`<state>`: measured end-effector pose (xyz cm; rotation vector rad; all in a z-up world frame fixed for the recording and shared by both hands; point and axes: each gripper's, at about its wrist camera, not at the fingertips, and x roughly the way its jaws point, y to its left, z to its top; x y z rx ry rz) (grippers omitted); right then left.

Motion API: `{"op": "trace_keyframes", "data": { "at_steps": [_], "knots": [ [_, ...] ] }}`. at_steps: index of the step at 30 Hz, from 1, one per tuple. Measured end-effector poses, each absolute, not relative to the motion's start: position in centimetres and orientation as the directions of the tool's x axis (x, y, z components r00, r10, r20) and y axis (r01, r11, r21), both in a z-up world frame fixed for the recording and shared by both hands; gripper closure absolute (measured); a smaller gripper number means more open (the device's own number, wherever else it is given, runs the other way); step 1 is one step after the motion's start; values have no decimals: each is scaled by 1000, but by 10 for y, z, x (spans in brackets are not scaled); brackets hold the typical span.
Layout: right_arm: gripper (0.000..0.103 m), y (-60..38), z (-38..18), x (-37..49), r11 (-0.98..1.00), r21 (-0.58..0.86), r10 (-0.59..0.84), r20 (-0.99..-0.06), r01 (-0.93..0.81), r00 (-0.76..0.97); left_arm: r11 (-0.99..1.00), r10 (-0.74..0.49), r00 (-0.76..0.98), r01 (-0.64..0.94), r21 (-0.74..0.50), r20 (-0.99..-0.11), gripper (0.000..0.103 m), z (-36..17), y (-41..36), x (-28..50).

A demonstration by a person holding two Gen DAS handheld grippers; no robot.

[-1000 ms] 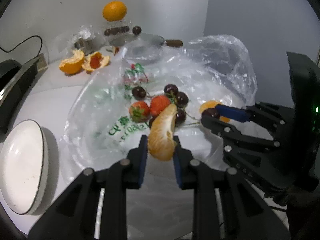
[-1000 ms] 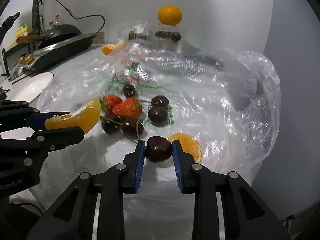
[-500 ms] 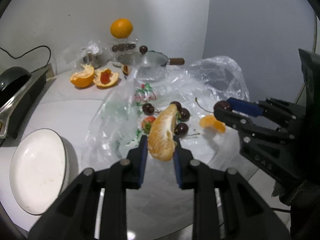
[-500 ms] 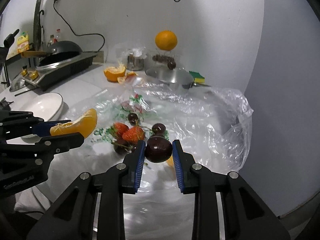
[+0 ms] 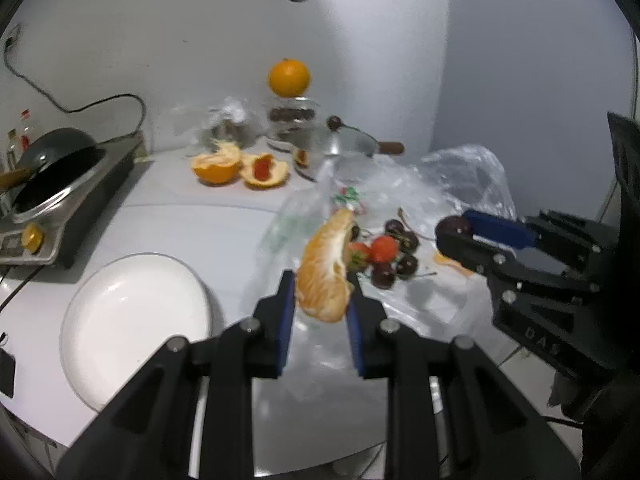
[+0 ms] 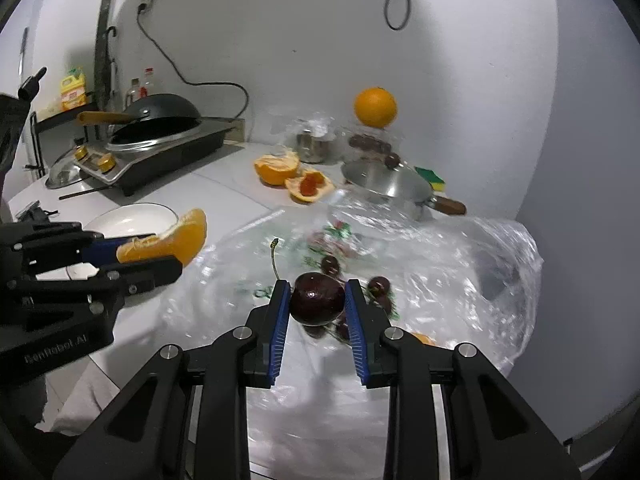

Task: Organize fruits
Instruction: 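Carry the orange segment and cherry in both tools over the white plate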

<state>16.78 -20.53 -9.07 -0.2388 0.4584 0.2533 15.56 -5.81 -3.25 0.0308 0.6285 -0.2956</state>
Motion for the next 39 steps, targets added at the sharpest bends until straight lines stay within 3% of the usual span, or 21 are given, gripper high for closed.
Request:
{"op": "trace_keyframes", "data": {
  "at_steps": [15,39],
  "knots": [
    [73,-121,-78,164,898,-220,254,-451,-382,856,982,-189,819,152,-112,-542,79,-32,31,135],
    [73,-19,-117,182,830,-216,329,-556,-515,764,986,-121,789,28,-162,-602,79,-74,120,139]
  ]
}}
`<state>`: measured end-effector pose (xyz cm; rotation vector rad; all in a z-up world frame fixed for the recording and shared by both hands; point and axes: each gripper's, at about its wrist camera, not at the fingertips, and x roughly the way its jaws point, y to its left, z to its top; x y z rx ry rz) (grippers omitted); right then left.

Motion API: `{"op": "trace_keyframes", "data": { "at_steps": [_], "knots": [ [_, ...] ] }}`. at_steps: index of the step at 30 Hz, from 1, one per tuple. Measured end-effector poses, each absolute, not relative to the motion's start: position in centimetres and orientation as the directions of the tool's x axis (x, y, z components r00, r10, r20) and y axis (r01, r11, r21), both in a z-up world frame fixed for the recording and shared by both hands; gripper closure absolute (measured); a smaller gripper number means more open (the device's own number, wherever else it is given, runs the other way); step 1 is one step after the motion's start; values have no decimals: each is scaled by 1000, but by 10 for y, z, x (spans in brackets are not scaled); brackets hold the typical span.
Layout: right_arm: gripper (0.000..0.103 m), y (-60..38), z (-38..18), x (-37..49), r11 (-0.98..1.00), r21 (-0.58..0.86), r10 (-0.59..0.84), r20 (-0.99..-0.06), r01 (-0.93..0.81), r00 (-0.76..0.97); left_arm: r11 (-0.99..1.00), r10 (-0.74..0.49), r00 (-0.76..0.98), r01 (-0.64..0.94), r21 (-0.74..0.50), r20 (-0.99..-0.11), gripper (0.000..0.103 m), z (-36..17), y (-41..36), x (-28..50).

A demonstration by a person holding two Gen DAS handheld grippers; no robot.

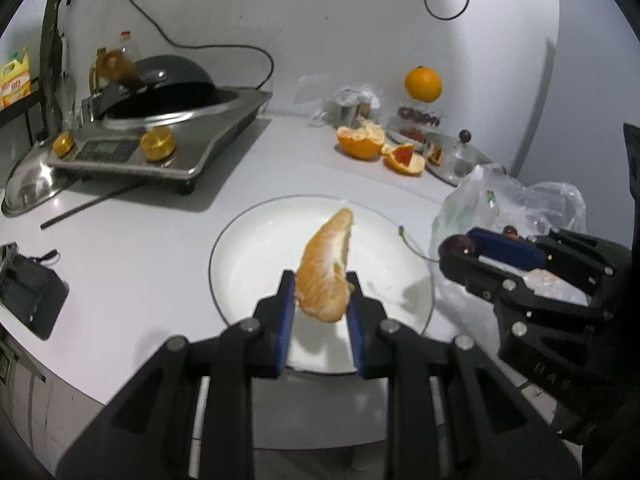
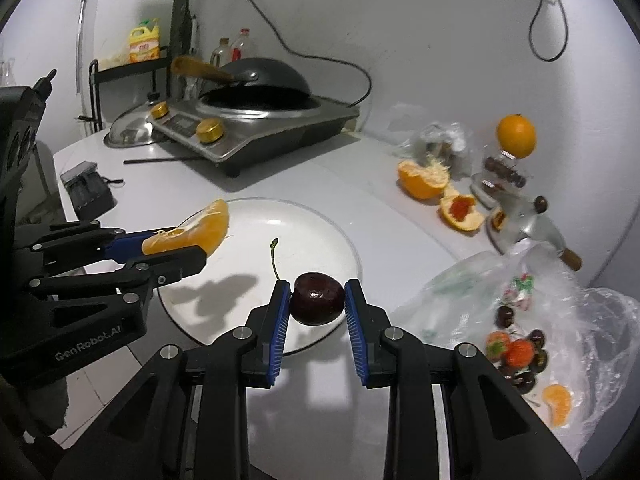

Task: Organize fruits
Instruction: 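Carry the orange segment and cherry in both tools over the white plate, then open the left tool to drop the orange segment while the right tool releases the cherry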

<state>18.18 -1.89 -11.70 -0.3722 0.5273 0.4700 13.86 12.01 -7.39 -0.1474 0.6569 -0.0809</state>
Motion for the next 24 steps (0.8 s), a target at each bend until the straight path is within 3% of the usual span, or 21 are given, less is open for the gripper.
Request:
{"op": "trace_keyframes", "data": {
  "at_steps": [24],
  "knots": [
    [74,13,-161,195,815,-118,366,-655,-568,661,979,-148,724,10,-205,-674,78,-106,139,156]
  ]
}}
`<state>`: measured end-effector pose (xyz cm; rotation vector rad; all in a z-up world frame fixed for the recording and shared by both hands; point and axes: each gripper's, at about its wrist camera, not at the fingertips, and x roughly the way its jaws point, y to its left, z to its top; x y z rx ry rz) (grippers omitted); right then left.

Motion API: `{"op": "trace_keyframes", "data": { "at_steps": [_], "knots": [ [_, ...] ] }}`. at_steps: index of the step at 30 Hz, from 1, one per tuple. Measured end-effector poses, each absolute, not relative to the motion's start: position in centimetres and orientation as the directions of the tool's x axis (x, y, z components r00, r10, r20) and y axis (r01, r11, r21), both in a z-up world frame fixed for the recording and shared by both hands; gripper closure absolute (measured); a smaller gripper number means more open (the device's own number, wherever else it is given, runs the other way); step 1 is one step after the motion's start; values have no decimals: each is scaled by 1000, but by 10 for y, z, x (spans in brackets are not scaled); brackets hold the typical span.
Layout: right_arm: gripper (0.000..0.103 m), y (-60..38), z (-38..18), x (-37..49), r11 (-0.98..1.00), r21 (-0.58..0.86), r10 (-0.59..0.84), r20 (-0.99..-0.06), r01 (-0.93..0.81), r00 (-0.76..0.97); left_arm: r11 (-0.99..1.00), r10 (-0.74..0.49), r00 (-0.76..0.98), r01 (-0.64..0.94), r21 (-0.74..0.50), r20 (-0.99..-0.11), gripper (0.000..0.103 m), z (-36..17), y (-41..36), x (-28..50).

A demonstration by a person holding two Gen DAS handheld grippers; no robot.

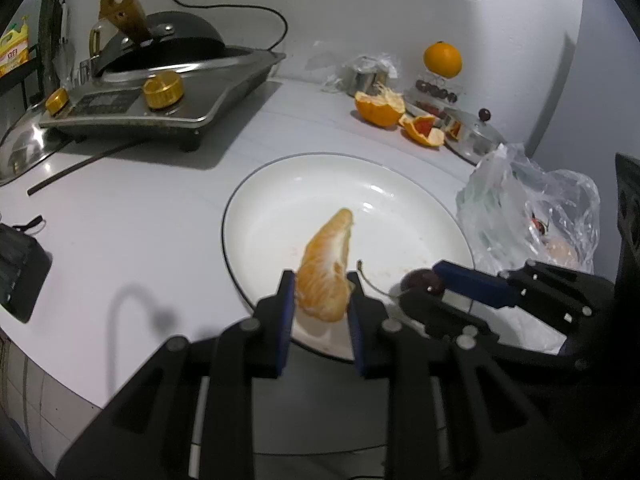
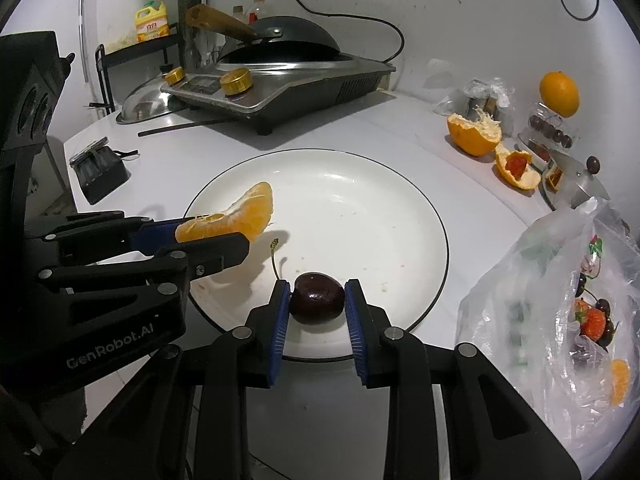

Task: Organize fruits
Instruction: 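Open the left tool to drop the orange segment while the right tool releases the cherry, then move both open tools back over the bag toward another orange segment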

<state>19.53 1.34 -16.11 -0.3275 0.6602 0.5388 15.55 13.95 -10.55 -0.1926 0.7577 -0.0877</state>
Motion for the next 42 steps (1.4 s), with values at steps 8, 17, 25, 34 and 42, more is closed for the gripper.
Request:
{"op": "trace_keyframes", "data": {
  "at_steps": [8,17,25,34,42],
  "knots": [
    [70,10,-159,195,818,-104,372,-655,-566,658,980,-130,722,-11,-199,-680,74,-103,137,155],
    [65,0,-149,192,831,-100,372,-630,-547,682,985,-94,733,-31,-171,-674,68,-94,135,149],
    [64,-21,-128,186,851,-99,369,-586,-515,722,988,-75,755,-32,-151,-652,47,-82,127,141],
    [64,-53,-110,177,869,-105,357,-541,-483,761,991,-50,777,-40,-129,-628,46,-66,108,133],
    [64,-86,-98,169,883,-112,343,-508,-456,790,994,-44,810,-21,-104,-585,32,-46,83,127]
  ]
}}
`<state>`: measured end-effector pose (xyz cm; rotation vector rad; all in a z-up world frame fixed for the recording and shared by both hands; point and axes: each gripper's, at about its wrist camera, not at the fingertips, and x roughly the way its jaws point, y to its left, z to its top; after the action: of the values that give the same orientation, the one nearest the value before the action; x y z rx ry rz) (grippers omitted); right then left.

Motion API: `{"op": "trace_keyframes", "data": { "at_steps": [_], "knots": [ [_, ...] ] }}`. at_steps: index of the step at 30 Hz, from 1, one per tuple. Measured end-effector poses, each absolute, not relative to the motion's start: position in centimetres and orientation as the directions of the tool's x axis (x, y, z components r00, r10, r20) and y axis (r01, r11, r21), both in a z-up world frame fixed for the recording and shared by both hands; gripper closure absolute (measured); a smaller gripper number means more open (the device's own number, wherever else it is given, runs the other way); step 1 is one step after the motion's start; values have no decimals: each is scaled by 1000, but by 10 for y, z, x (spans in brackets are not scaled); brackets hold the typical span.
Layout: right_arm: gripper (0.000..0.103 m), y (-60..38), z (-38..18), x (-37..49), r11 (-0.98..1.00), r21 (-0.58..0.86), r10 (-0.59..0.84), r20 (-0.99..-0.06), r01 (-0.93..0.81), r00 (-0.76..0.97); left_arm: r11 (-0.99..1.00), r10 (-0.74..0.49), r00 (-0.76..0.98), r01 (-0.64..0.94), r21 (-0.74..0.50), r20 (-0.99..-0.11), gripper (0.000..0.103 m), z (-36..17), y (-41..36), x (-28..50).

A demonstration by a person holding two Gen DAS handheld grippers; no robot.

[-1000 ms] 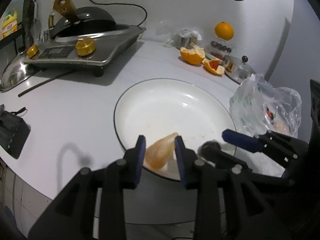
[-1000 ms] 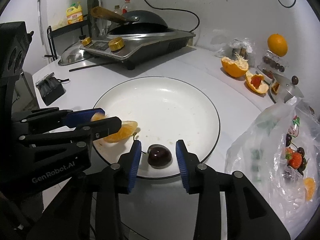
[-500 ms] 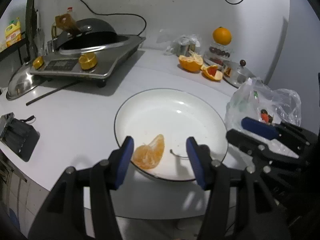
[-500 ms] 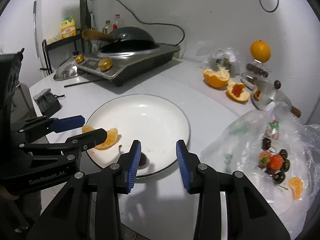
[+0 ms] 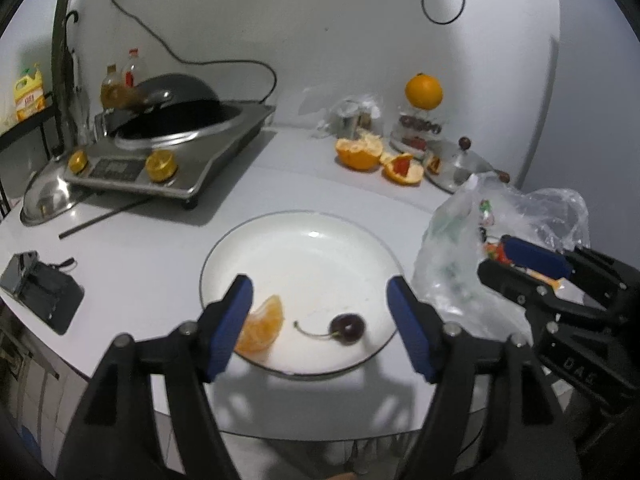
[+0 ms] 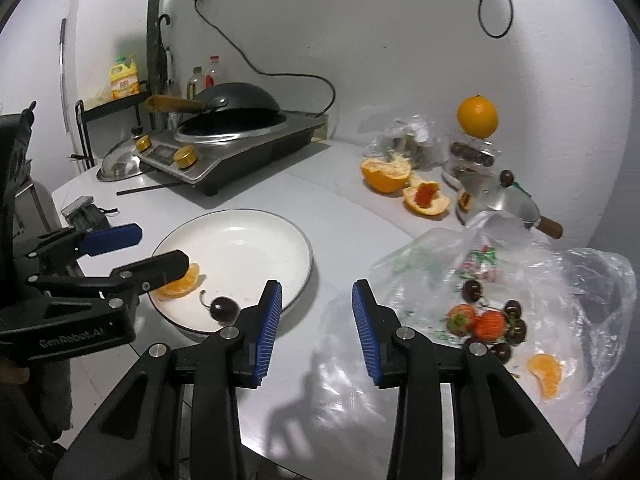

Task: Organize fruits
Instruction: 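Move both open tools back over the bag toward another orange segment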

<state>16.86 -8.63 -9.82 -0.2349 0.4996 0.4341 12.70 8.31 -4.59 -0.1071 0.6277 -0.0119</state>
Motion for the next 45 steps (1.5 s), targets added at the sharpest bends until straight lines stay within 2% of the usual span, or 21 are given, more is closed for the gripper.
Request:
{"op": "trace_keyframes", "data": {
  "at_steps": [5,27,45],
  "knots": [
    [53,-110,-89,162,899,-98,334,-477,-427,813,996,-42,817,-10,-87,-575,32,-35,64,126],
    [53,-207,-84,157,944,-52,277,-413,-326,868,998,-61,829,61,-19,-555,32,-14,-23,129],
    [53,-280,-92,169,973,-39,188,-449,-229,873,983,-144,787,184,6,-600,32,-27,-97,160]
  ]
}}
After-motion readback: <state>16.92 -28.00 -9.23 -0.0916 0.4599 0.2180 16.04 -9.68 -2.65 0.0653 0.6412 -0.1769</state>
